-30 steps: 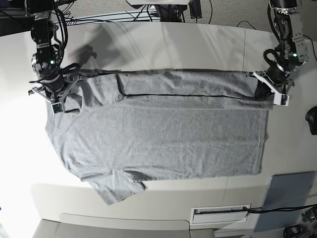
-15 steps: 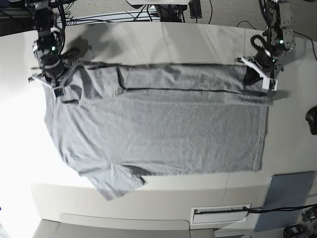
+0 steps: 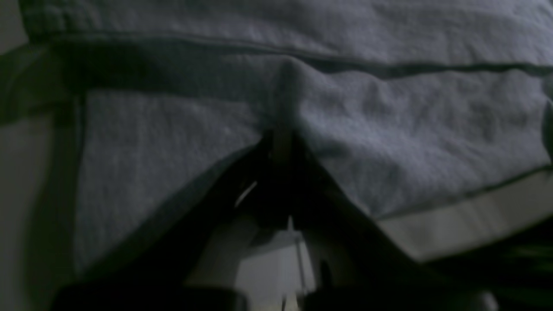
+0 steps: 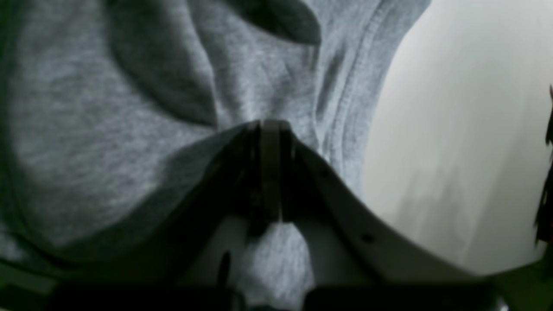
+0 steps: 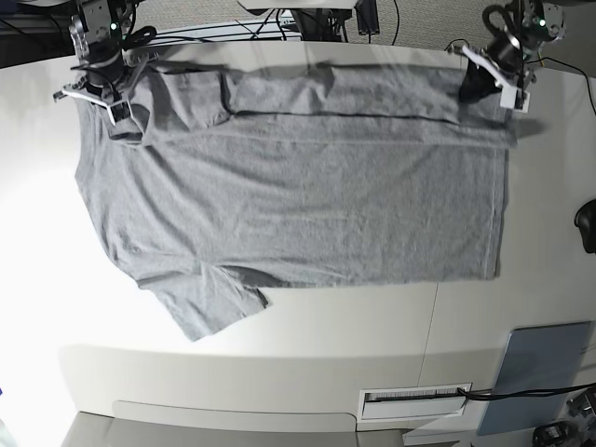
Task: Fold the T-shirt properly
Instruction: 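Drag the shirt toward the robot with both grippers, then release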
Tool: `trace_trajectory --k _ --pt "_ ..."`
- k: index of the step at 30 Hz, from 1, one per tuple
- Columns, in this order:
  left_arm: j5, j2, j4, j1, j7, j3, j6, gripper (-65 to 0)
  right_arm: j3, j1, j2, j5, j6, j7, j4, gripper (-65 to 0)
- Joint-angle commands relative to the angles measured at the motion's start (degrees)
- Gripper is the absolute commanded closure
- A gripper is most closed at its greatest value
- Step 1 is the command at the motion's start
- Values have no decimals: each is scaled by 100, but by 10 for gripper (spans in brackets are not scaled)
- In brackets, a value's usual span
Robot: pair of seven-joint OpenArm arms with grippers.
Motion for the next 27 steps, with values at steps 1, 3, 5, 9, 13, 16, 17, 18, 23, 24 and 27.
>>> trace_trajectory --k 1,3,5,9,13,16,17,18,23,24,27 --pt "457 -17 -83 197 697 31 2 0 13 -162 61 15 33 -188 11 0" --pt "457 -17 -83 254 704 31 -13 0 13 -304 59 -96 -22 -179 9 0" --pt "459 -20 -66 286 710 24 -13 0 15 -426 63 -197 -120 -144 9 0" --pt "457 -68 13 284 715 20 -232 0 76 -492 63 -361 -229 -87 22 0" --pt "457 -227 313 286 715 20 -282 0 269 -492 61 -354 -229 -92 225 0" --pt "457 -358 586 286 719 20 -109 0 428 -505 61 -354 -227 -103 463 0" --pt "457 -387 671 284 717 20 -39 0 470 -509 61 -354 -227 -92 525 0" --pt "452 -420 756 284 715 20 2 0 505 -509 63 -354 -225 -94 579 0" --pt "455 -562 1375 284 717 13 101 0 608 -507 92 -354 -227 -50 874 0" --pt "455 -592 1519 282 717 -7 103 0 614 -505 94 -356 -229 -48 944 0" --pt "457 -706 1947 251 748 -66 105 0 671 -474 92 -400 -229 -57 1134 0"
